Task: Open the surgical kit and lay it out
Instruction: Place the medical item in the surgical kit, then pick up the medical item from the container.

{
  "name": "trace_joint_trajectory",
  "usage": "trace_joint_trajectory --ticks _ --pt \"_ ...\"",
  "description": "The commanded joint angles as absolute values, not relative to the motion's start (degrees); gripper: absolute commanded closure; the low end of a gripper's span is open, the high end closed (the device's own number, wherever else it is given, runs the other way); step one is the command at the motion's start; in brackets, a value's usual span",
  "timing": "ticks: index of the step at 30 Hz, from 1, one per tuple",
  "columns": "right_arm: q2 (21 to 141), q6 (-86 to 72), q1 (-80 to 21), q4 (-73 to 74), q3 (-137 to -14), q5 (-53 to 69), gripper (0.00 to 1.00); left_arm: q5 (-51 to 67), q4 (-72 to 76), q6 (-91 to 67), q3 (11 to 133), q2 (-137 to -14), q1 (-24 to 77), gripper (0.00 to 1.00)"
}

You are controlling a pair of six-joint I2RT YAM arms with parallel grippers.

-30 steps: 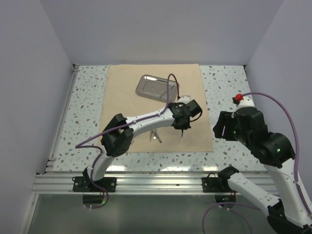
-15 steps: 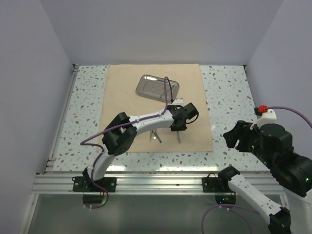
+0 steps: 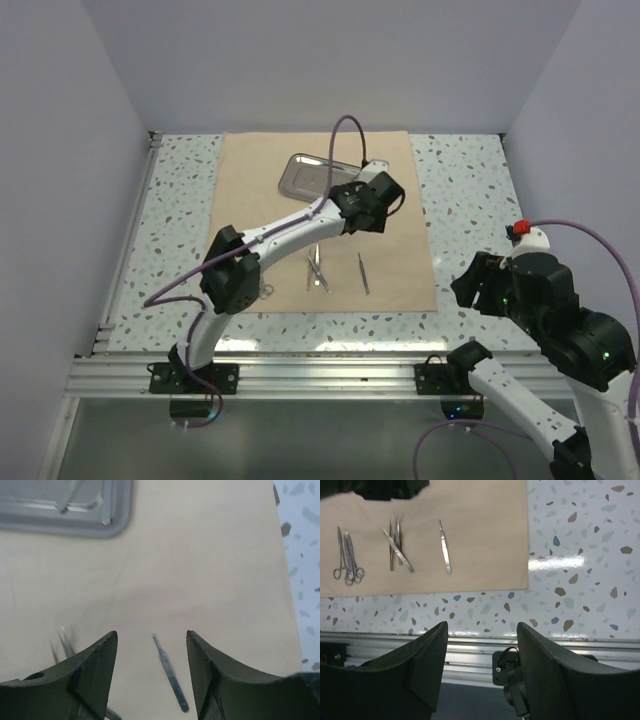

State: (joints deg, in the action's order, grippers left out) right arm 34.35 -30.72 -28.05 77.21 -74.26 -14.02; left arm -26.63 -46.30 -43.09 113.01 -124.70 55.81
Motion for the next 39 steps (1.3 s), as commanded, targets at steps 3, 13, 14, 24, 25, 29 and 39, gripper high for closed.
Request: trace_joint_trajectory --ticks 3,13,14,24,25,29,39 --pt "39.71 -32.96 -27.95 75.6 -71.98 -16.61 0.39 -25.15 -33.53 -17.7 112.34 -119.88 44.76 0.39" --pt "53.34 -34.63 -27.86 67.68 -76.02 -20.04 0.39 -8.28 -27.95 -5.44 123.57 -132.88 32.44 0.42" --pt "54.57 -34.8 -27.95 67.15 -76.03 -20.13 0.39 -4.96 -27.51 -5.19 124.18 -134.28 31.21 0.42" --pt "61.17 -34.81 -27.86 66.01 -77.61 -21.8 0.39 5.71 -21.1 -3.96 124.1 -139.3 29.79 0.41" --pt "62.56 -34.89 -27.95 65.92 -78.04 -21.71 0.39 6.5 -21.09 -4.48 124.45 -139.83 29.71 0.41" --pt "65.29 -34.1 -27.95 65.3 -79.1 -21.36 0.39 8.17 -20.3 -5.27 125.24 -141.59 29.79 0.41" --pt "67.85 -32.08 -27.86 64.6 -79.45 -21.62 0.39 6.24 -21.35 -5.28 126.21 -145.46 29.79 0.4"
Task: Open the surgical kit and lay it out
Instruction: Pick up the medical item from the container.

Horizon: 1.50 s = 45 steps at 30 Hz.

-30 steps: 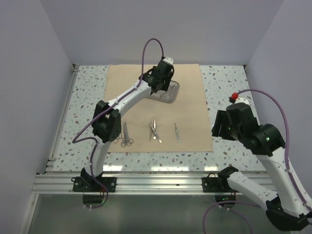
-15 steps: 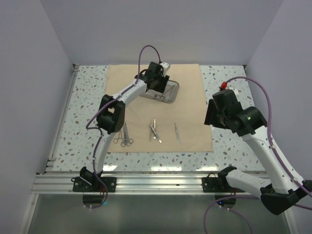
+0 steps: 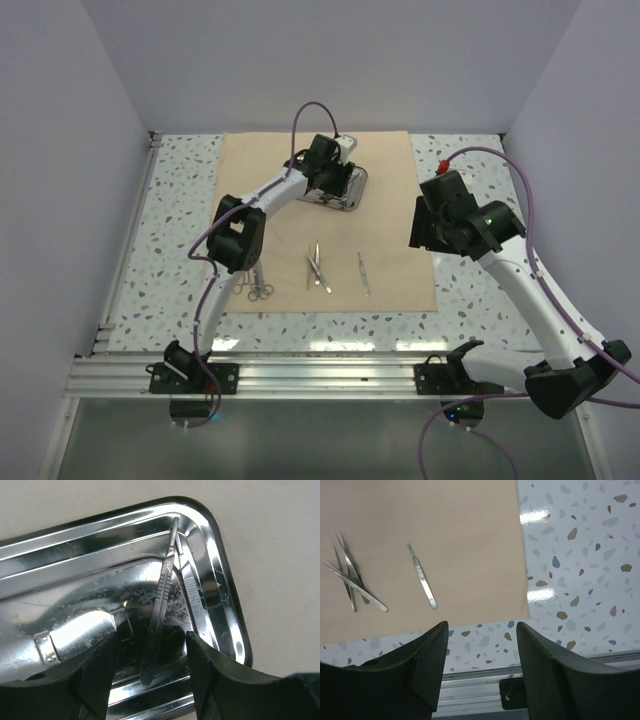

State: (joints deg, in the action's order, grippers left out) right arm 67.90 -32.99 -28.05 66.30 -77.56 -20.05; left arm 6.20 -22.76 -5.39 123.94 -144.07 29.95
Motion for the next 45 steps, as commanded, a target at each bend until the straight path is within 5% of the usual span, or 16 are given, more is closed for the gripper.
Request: trace_joint_trajectory --ticks 1,6,11,31,38,42,45 --pt "67.94 -32.08 -27.86 64.51 -79.11 -21.53 0.4 5.98 -21.44 -4.75 126.12 -145.55 29.88 0.39" --pt "67.77 -31.29 -27.86 64.25 -78.75 -21.8 0.39 0.8 -22.94 -3.43 125.51 -146.95 31.02 0.45" --pt "66.97 -30.59 -27.86 63.9 -77.78 -22.23 0.39 -2.54 -25.22 -1.85 124.98 -148.36 31.9 0.67" --pt "62.05 -27.16 -27.86 60.91 -71.81 -19.08 0.39 -11.25 -38.23 -0.95 112.96 -145.12 33.58 0.94" --pt "61.52 -25.93 -27.86 60.03 -71.02 -18.02 0.39 -11.34 -37.7 -3.69 108.72 -140.54 32.87 0.89" --pt "61.0 -25.4 -27.95 60.03 -70.93 -18.1 0.39 -11.08 -38.67 -4.83 108.46 -139.22 32.87 0.56" --pt "60.21 -25.22 -27.86 60.12 -70.23 -18.28 0.39 -11.25 -38.76 -4.92 107.76 -137.73 32.78 0.48"
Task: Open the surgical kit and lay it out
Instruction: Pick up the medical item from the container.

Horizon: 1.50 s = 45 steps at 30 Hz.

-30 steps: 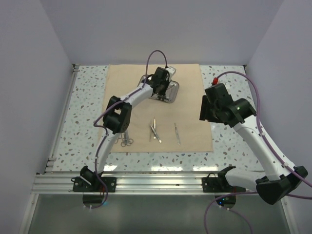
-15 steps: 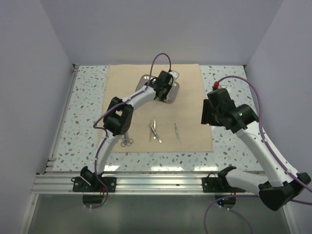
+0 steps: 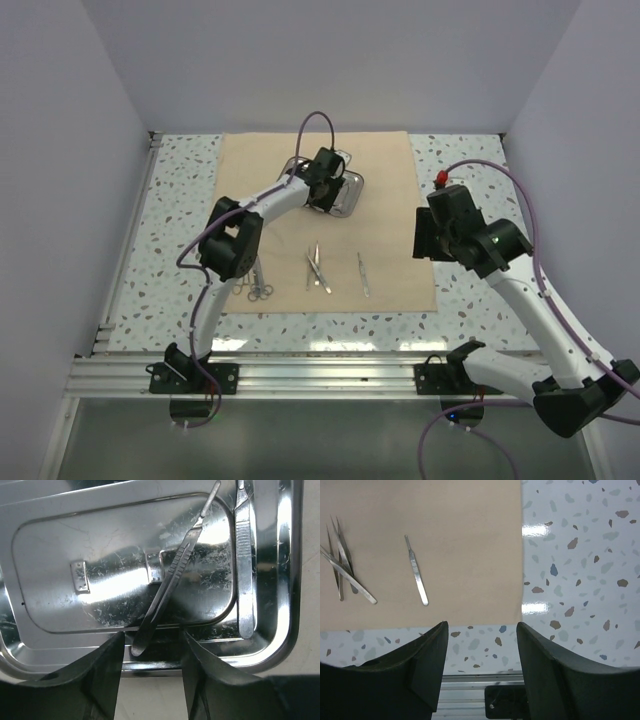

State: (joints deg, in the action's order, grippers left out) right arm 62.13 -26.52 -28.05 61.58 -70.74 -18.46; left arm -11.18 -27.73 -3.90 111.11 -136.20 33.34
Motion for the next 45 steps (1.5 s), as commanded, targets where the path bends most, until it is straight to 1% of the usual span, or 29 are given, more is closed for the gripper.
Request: trace_joint_trajectory --ticks 1,5,12,14,23,24,25,27,29,34,42,45 --pt "60.12 -25.22 -27.86 60.12 -70.05 -18.28 0.39 -11.34 -38.76 -4.83 107.58 -137.12 32.78 0.47" --pt "59.5 -25.58 -27.86 60.03 -69.26 -18.28 0.39 -10.9 -39.11 -4.57 107.23 -136.93 32.43 0.48" --pt "59.94 -26.02 -27.95 60.03 -69.7 -18.37 0.39 -7.65 -38.76 -3.96 107.23 -139.48 31.47 0.57" --pt "60.2 -26.1 -27.86 60.12 -69.87 -18.54 0.39 -5.99 -38.67 -3.78 107.58 -140.27 30.94 0.58" --pt "61.0 -26.02 -27.95 60.73 -70.58 -19.42 0.39 -1.14 -39.28 -3.43 108.02 -143.35 28.74 0.71" --pt "61.26 -26.1 -27.86 60.73 -70.75 -19.42 0.39 -0.97 -39.46 -3.08 108.1 -143.7 28.74 0.78" --pt "61.26 -26.19 -27.86 60.73 -70.75 -19.42 0.39 -0.79 -39.72 -2.9 108.11 -143.79 28.74 0.81" --pt "61.52 -26.37 -27.86 60.56 -70.75 -19.34 0.39 -0.7 -39.9 -2.55 108.11 -143.96 28.74 0.93" --pt "61.7 -26.54 -27.86 60.21 -70.66 -19.16 0.39 -0.79 -40.34 -2.29 108.19 -143.96 28.74 1.0" --pt "61.26 -26.98 -27.86 60.03 -70.31 -18.98 0.39 -0.26 -41.13 -2.9 109.94 -142.3 28.74 1.0" --pt "58.54 -27.51 -27.95 59.68 -68.38 -18.46 0.39 2.55 -38.32 -13.17 113.55 -134.23 28.83 1.0" --pt "57.39 -27.42 -27.86 59.85 -67.94 -18.02 0.39 0.45 -40.42 -17.21 118.71 -132.8 28.83 1.0"
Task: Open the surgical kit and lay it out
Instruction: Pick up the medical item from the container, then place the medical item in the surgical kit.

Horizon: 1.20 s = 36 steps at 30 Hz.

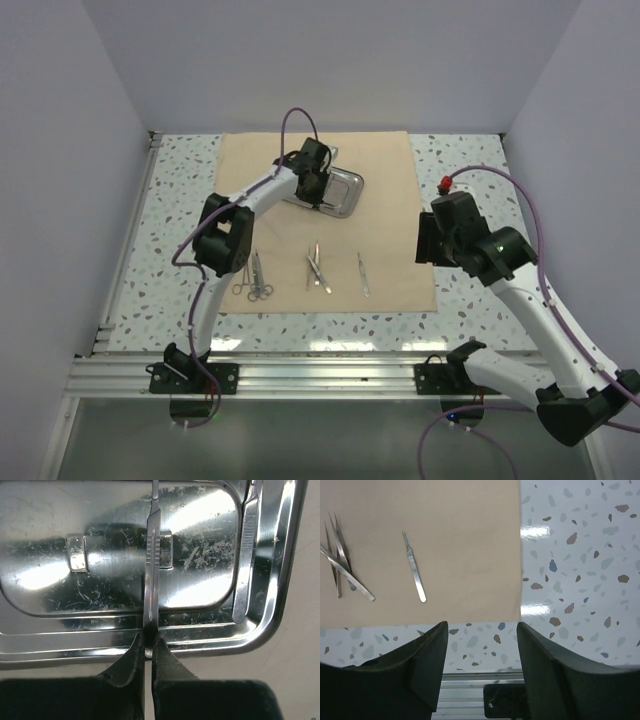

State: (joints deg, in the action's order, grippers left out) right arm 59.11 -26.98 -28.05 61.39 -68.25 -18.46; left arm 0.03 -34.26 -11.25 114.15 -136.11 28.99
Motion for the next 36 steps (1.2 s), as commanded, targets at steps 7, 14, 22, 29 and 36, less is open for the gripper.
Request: trace_joint_trajectory --ticks 7,14,22,29,36 --pt "55.37 -26.9 -27.95 60.73 -67.85 -16.7 0.39 0.18 -43.5 -22.58 120.24 -128.24 29.09 1.0" --pt "52.65 -26.37 -27.95 62.57 -68.2 -15.38 0.39 -5.44 -44.74 -29.86 114.62 -120.16 33.21 1.0" --pt "46.95 -26.98 -27.86 66.79 -69.34 -13.45 0.39 -18.27 -45.26 -48.93 102.75 -115.22 51.75 1.0" --pt "40.18 -27.42 -27.95 75.13 -72.15 -12.57 0.39 -24.78 -49.64 -63.35 104.32 -122.15 62.83 1.0" --pt "34.64 -28.3 -27.86 82.87 -74.79 -13.45 0.39 -25.93 -51.24 -67.85 104.24 -124.28 63.81 1.0"
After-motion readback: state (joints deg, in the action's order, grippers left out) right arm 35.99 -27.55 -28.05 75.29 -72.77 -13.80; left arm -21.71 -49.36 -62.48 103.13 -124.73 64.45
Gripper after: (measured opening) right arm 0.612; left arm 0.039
